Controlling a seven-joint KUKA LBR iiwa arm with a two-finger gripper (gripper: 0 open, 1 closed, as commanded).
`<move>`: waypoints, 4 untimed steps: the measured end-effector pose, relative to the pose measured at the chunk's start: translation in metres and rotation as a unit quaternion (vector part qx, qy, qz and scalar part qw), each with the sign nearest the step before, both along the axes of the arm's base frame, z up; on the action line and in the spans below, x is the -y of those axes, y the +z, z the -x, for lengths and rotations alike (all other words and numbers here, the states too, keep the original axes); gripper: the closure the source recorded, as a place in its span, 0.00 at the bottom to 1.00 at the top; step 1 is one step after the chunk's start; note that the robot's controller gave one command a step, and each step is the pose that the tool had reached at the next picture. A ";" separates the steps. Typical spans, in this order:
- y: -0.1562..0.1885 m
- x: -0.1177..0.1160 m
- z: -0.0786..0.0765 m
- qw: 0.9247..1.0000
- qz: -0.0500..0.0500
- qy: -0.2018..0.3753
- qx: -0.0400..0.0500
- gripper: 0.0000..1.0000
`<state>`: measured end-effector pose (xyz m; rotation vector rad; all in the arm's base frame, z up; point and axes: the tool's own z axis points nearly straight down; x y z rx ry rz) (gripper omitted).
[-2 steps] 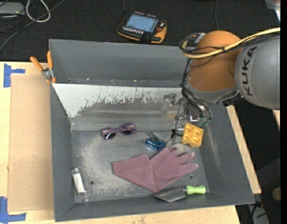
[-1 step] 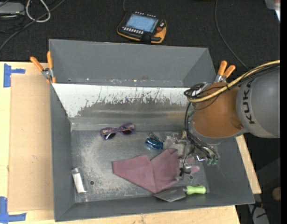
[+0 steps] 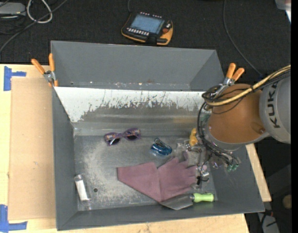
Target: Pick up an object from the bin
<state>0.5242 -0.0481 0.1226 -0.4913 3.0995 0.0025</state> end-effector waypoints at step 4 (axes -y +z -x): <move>-0.053 0.025 0.051 0.964 0.000 0.266 0.000 1.00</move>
Offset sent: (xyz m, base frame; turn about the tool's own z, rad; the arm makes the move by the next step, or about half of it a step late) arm -0.0386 -0.0478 -0.0526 -0.4139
